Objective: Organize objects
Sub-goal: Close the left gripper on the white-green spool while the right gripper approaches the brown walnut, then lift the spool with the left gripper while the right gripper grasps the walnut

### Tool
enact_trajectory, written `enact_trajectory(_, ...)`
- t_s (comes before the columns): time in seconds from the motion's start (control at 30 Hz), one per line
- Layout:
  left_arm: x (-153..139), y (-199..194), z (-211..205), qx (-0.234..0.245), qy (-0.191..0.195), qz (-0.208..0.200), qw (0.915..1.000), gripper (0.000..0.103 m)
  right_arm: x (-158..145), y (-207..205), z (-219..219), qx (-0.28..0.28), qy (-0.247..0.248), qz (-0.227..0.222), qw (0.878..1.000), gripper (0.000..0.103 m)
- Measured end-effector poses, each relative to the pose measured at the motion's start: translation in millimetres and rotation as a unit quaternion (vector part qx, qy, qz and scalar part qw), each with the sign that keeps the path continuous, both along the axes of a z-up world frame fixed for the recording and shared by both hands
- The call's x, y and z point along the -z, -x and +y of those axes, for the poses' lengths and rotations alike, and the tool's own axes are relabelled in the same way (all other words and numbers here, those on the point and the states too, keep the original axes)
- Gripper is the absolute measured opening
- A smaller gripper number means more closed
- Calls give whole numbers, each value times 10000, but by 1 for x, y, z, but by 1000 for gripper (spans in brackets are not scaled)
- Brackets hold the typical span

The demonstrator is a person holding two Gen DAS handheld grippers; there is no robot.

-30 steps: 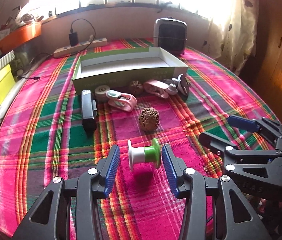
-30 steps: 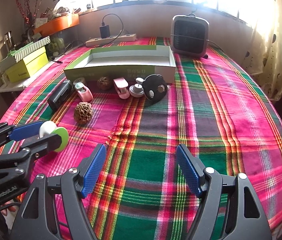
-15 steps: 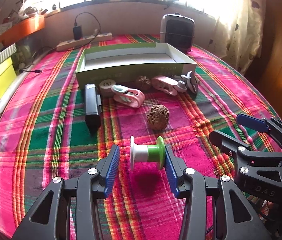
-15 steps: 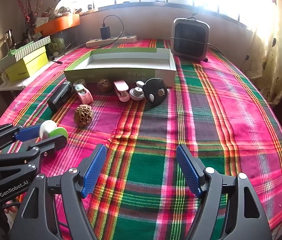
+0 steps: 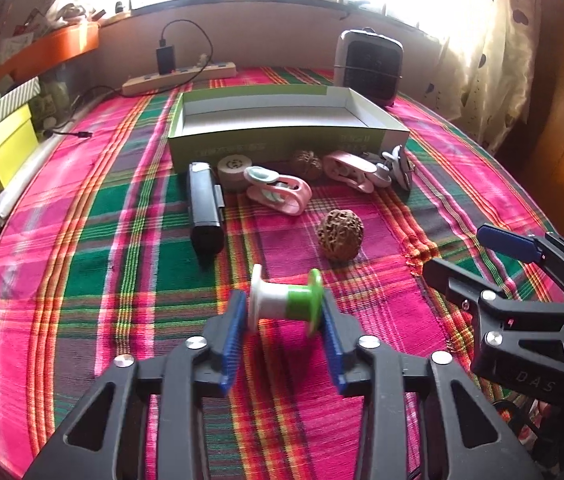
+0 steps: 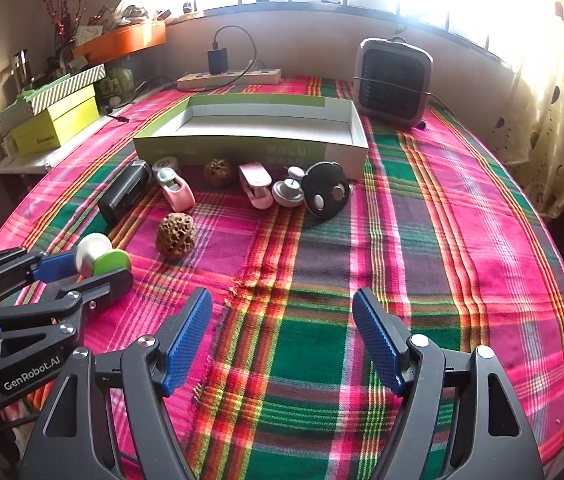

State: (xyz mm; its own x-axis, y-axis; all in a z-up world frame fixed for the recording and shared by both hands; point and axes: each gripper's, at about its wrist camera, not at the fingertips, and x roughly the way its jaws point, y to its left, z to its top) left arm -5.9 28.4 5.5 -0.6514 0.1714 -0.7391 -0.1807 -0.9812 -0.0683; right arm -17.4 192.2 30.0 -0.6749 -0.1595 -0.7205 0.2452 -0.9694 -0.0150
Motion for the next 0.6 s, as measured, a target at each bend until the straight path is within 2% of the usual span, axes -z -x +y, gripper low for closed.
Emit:
enact_trajectory(0.2, 1, 1, -10, -125, -29, 19, 9999, 31, -5, 6, -7, -61, 17, 21, 10000, 73)
enact_trajectory(0.6, 1, 3, -38, -524, -36, 59, 9986, 30, -7, 20, -42, -616, 220, -71, 9978, 73)
